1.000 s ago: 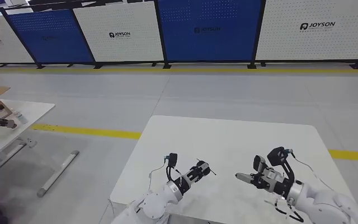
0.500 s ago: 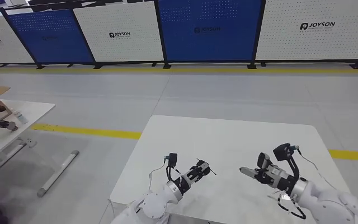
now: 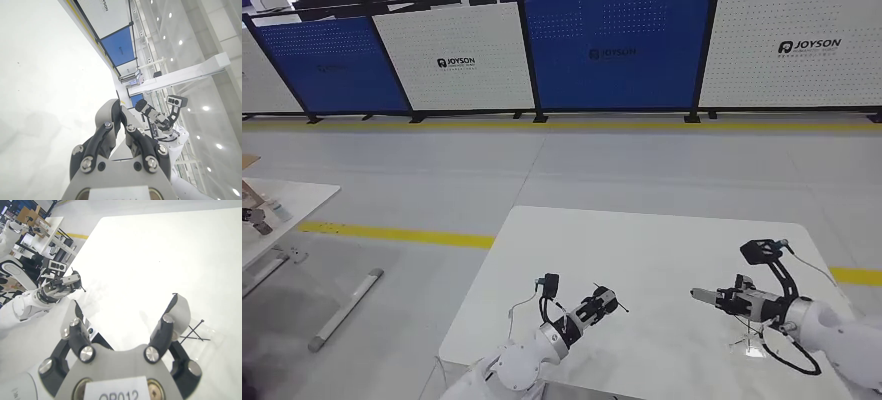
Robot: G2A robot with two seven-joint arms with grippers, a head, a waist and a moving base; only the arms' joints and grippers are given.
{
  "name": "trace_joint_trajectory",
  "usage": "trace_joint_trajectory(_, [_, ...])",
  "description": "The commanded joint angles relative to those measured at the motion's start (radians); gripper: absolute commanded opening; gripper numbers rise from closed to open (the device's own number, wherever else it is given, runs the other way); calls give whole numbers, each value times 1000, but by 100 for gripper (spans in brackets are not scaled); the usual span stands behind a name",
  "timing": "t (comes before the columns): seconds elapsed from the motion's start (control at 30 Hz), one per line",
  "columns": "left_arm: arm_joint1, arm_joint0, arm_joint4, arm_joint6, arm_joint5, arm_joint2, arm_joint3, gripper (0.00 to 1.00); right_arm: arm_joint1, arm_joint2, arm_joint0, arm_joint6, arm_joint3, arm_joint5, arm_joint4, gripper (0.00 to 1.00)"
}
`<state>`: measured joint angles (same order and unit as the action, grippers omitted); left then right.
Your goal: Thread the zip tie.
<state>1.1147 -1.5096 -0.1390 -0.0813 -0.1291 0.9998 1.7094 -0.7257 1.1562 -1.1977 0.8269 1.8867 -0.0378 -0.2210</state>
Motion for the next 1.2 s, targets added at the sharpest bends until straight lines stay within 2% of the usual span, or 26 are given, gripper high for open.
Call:
trace_joint_trajectory(0.0, [0, 0, 0, 0, 0, 0, 0, 0, 0, 0, 0, 1, 0, 0, 0, 100])
trace_joint_trajectory(0.13, [0, 0, 0, 0, 0, 0, 0, 0, -1, 3, -3, -12, -6, -14, 2, 100])
trace_joint_trajectory(0.23, [0, 0, 0, 0, 0, 0, 0, 0, -4, 5, 17, 42, 8, -183, -21, 100])
trace_joint_trajectory(0.33, [0, 0, 0, 0, 0, 0, 0, 0, -5, -16, 66, 149, 17, -287, -95, 100])
trace_joint_trajectory(0.37, [0, 0, 0, 0, 0, 0, 0, 0, -6, -33, 85, 188, 17, -302, -137, 100])
trace_joint_trajectory(0.43, [0, 0, 0, 0, 0, 0, 0, 0, -14, -64, 125, 258, -16, -302, -162, 100])
trace_joint_trajectory(0.47, [0, 0, 0, 0, 0, 0, 0, 0, -16, -98, 150, 336, -29, -302, -212, 100])
trace_joint_trajectory(0.5, [0, 0, 0, 0, 0, 0, 0, 0, -25, -121, 191, 352, -54, -302, -242, 100])
trace_joint_trajectory(0.57, [0, 0, 0, 0, 0, 0, 0, 0, -39, -150, 217, 338, -79, -302, -233, 100])
trace_joint_trajectory(0.87, [0, 0, 0, 0, 0, 0, 0, 0, -40, -148, 215, 333, -85, -302, -229, 100])
trace_joint_trajectory(0.97, [0, 0, 0, 0, 0, 0, 0, 0, -44, -147, 220, 362, -136, -285, -186, 100])
trace_joint_trajectory(1.03, [0, 0, 0, 0, 0, 0, 0, 0, -48, -160, 232, 374, -167, -302, -215, 100])
trace_joint_trajectory(1.17, [0, 0, 0, 0, 0, 0, 0, 0, -67, -207, 257, 411, -204, -302, -252, 100])
